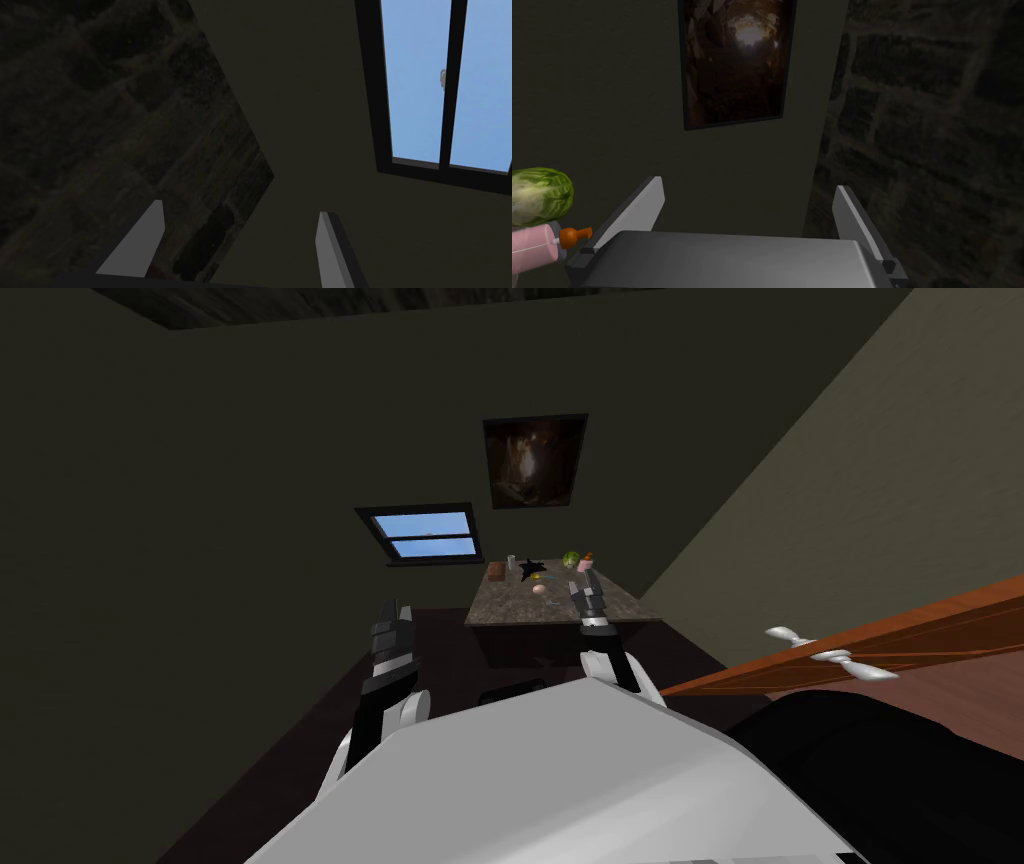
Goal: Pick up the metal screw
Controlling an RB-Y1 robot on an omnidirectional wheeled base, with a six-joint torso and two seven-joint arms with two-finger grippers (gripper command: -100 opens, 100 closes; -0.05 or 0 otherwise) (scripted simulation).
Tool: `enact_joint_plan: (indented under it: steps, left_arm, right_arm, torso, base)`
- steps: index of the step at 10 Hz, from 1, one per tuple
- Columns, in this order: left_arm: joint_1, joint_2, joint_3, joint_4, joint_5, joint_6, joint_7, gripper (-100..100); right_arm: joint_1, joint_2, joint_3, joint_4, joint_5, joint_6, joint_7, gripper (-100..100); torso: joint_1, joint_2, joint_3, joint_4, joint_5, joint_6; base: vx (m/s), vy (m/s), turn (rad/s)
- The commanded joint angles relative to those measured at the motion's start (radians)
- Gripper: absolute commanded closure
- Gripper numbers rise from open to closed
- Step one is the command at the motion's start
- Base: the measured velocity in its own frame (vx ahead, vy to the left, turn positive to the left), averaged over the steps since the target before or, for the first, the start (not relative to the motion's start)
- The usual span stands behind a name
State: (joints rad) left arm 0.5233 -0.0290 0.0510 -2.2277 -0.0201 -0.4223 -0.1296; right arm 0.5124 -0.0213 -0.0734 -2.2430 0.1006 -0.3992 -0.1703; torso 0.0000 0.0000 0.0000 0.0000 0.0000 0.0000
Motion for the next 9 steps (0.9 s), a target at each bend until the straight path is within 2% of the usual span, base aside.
enact_joint_plan:
  steps: [1,4,7,8,9]
  left_arm:
    - [0.0,0.0,0.0,0.0,0.0,0.0,0.0,0]
    - [0.0,0.0,0.0,0.0,0.0,0.0,0.0,0]
    - [0.0,0.0,0.0,0.0,0.0,0.0,0.0,0]
    - [0.0,0.0,0.0,0.0,0.0,0.0,0.0,0]
    - [0.0,0.0,0.0,0.0,0.0,0.0,0.0,0]
  right_arm:
    - [-0.002,-0.029,-0.007,0.01,0.005,-0.001,0.005,-100]
    - [-0.007,-0.105,-0.03,0.052,0.025,-0.005,0.025,-100]
    - [-0.012,-0.193,-0.062,0.117,0.059,-0.012,0.055,-100]
    - [-0.012,-0.202,-0.062,0.117,0.059,-0.012,0.055,-100]
    - [-0.013,-0.238,-0.073,0.142,0.072,-0.015,0.066,-100]
  torso:
    - [0.0,0.0,0.0,0.0,0.0,0.0]
    - [-0.001,0.002,0.001,0.0,0.0,0.0]
    - [-0.003,0.002,0.001,0.0,-0.001,0.0]
    - [-0.003,0.002,0.001,0.0,-0.001,0.0]
    - [-0.003,0.001,0.001,0.0,-0.001,0.0]
  base:
    - [-0.007,-0.002,0.042]
    - [-0.026,-0.015,0.081]
    - [-0.029,-0.031,0.12]
    - [-0.016,-0.029,0.044]
    - [-0.011,-0.021,0.095]
